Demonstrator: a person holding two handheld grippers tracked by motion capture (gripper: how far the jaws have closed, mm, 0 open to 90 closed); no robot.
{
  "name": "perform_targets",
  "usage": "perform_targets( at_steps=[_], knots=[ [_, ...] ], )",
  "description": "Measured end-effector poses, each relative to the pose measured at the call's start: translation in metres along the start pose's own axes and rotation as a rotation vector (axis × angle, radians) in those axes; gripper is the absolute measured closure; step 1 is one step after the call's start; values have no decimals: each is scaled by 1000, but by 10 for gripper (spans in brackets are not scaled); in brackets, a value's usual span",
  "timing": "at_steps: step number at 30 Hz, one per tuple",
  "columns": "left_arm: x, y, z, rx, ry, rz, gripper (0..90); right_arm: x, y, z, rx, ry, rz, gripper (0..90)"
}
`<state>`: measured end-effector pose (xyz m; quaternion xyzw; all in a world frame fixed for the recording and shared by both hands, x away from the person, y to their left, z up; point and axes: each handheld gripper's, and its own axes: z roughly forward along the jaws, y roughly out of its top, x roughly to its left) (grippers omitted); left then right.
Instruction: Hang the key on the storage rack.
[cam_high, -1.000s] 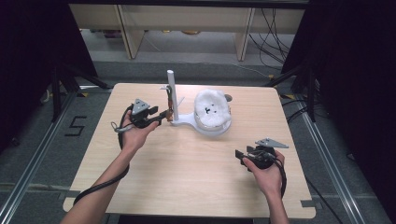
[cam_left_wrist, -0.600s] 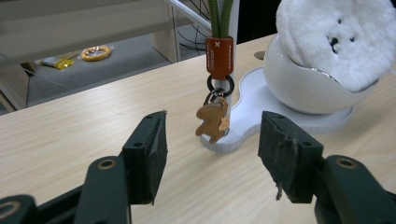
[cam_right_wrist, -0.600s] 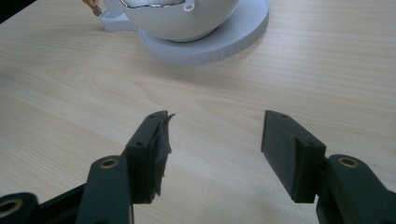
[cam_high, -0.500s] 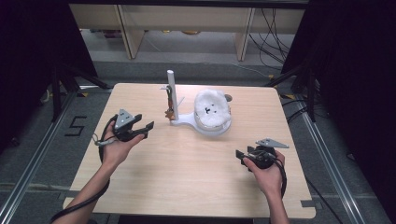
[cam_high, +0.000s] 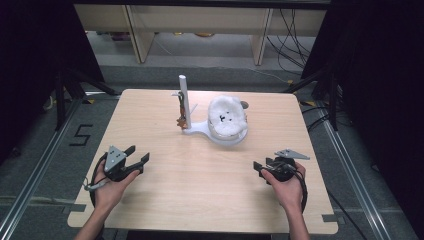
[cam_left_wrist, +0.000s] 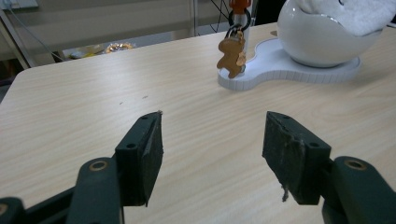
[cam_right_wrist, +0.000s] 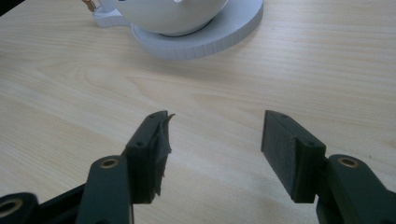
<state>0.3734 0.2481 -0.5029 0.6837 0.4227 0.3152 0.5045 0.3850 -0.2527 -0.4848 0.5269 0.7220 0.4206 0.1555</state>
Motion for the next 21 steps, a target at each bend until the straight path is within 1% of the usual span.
perform_targets(
  at_steps=[2, 3, 4, 5, 6, 7, 8, 9, 11, 12, 15, 18, 19, 21],
  knots=[
    [1, -7, -3, -1, 1, -9, 376, 0, -1, 1, -4, -3, -1, 426],
    [1, -10, -3, -11, -2, -12, 374, 0, -1, 2, -1, -15, -2, 426],
    [1, -13, -4, 0, 6, -10, 374, 0, -1, 2, -3, -4, 0, 426],
    [1, -15, -3, -1, 9, -10, 373, 0, -1, 1, 12, -1, -3, 426],
    [1, -17, -4, 2, 14, -9, 372, 0, -2, 3, 2, -9, -4, 426],
    [1, -19, -3, -5, 14, -13, 372, 1, -2, 3, 3, -8, -3, 426],
    [1, -21, -4, 6, 17, -14, 371, 0, -3, 2, 3, 7, -6, 426],
    [1, -23, -3, 5, 14, -15, 369, 0, -3, 3, 3, 7, -2, 426],
    [1, -23, -4, 3, 21, -10, 367, 0, -4, 3, -1, 1, -4, 426],
    [1, -23, -4, 1, 18, -8, 367, 0, -5, 4, 12, 12, 2, 426],
    [1, -22, -2, 1, 16, -10, 364, 0, -5, 4, 9, 13, -2, 427],
    [1, -22, -2, 1, 17, -9, 364, 1, -5, 4, 8, 8, -2, 426],
    [1, -22, -2, 2, 18, -8, 364, 1, -5, 5, 9, -5, -5, 427],
    [0, -22, -3, 7, 23, -6, 365, 1, -6, 5, 11, -3, -6, 427]
  ],
)
